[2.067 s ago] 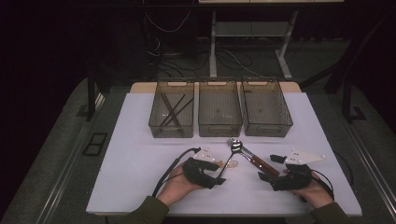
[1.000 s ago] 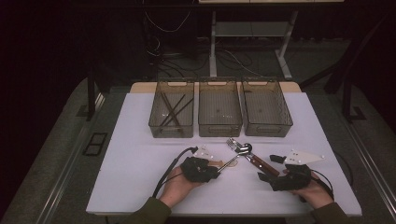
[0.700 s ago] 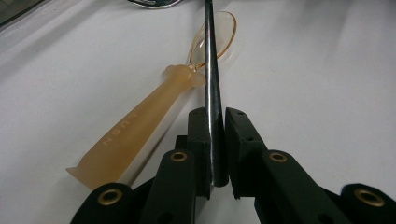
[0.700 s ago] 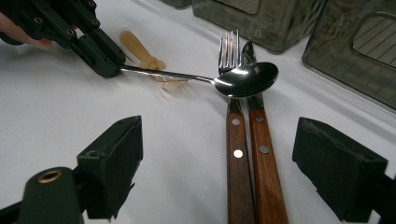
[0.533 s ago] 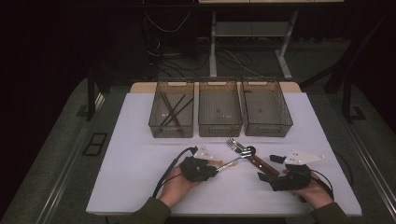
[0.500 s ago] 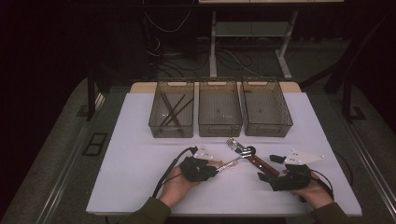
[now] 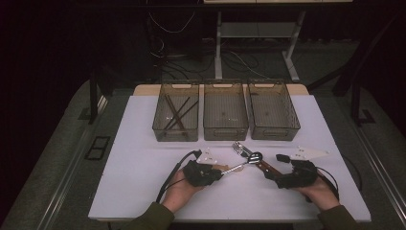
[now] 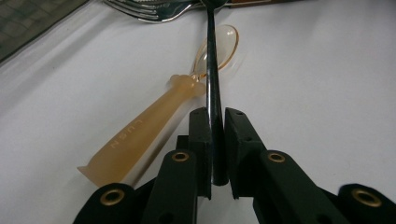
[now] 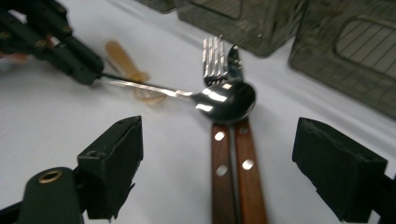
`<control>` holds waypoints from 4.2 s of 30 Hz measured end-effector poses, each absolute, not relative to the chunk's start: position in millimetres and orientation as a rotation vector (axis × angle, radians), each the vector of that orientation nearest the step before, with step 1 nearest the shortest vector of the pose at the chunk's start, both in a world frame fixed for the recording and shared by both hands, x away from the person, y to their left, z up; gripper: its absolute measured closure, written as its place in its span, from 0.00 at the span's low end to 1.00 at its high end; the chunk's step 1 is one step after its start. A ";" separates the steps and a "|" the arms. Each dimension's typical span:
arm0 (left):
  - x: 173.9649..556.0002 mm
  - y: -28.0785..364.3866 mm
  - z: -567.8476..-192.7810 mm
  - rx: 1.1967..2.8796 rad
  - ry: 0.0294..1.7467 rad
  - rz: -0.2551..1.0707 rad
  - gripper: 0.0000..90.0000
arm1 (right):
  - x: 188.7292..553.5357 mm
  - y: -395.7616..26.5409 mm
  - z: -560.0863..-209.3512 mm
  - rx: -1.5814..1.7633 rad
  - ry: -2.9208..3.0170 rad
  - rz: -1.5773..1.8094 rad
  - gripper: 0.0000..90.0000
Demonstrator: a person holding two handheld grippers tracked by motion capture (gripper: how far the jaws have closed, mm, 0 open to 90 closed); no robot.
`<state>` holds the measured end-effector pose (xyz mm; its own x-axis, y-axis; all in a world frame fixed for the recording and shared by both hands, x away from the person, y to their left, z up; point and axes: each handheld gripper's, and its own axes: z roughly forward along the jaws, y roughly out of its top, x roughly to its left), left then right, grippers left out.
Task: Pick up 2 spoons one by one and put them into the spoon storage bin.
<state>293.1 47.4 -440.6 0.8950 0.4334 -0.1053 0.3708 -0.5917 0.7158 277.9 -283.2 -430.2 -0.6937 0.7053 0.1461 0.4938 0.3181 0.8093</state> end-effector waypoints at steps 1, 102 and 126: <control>292.9 47.3 -440.4 2.258 0.576 0.103 0.90 | 281.7 -283.2 -429.2 1.106 2.351 1.322 0.18; 271.6 166.1 -435.4 2.036 0.680 0.187 0.00 | 398.2 -280.2 -328.7 1.153 2.175 1.442 0.99; 272.5 162.4 -435.9 2.042 0.655 0.172 0.00 | 461.9 -218.5 -348.7 1.163 2.388 1.162 0.98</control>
<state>272.5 162.4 -435.9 0.8465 0.5144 -0.1373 0.3807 -0.4046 0.8315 461.9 -218.5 -348.7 -0.6539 0.7472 0.1190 0.5548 0.3666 0.7468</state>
